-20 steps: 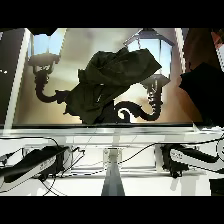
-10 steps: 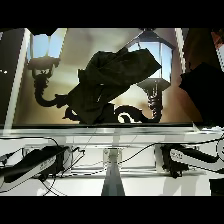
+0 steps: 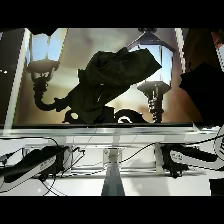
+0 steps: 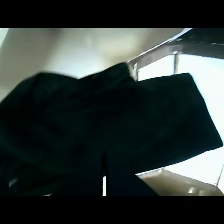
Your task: Fold the clothes and pants, and hang the long-sleeved shirts on hangers.
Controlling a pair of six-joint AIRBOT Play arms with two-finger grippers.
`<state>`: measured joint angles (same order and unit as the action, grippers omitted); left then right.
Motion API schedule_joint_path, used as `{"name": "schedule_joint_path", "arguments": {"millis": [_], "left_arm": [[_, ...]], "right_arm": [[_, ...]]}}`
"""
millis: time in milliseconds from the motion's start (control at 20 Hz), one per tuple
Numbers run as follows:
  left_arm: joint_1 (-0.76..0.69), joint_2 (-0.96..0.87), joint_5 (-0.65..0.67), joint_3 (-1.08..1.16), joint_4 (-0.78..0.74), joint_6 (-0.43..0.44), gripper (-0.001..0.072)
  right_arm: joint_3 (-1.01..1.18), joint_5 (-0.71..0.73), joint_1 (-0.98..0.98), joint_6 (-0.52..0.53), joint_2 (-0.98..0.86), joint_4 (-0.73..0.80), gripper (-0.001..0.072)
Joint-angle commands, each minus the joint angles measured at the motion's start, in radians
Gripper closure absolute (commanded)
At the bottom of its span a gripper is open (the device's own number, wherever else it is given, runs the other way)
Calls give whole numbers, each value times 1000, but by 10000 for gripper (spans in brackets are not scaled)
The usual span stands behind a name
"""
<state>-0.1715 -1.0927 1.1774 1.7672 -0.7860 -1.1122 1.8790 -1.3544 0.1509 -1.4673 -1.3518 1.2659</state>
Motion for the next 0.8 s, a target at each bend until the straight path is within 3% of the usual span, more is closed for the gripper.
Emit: {"name": "schedule_joint_path", "arguments": {"millis": [0, 250, 300, 350, 400, 450, 600, 750], "left_arm": [[1, 1, 36, 0, -65, -6, 130], [1, 2, 80, 0, -261, -14, 141], [1, 2, 80, 0, -295, -14, 245], [1, 3, 80, 0, -340, -14, 437], [1, 5, 80, 0, -382, -14, 587], [1, 5, 80, 0, -430, -14, 650], [1, 16, 80, 0, -620, -15, 650], [1, 18, 80, 0, -794, -88, 650]], "right_arm": [[-133, -27, 232, 280, -18, -36, 678], [-348, 68, 586, 627, -112, 75, 677], [-375, 105, 629, 675, -140, 83, 661], [-393, 140, 666, 697, -171, 82, 565], [-402, 181, 703, 704, -207, 82, 414], [-402, 218, 732, 704, -241, 83, 358], [-402, 309, 787, 704, -321, 85, 359], [-402, 390, 804, 705, -376, 85, 350]]}}
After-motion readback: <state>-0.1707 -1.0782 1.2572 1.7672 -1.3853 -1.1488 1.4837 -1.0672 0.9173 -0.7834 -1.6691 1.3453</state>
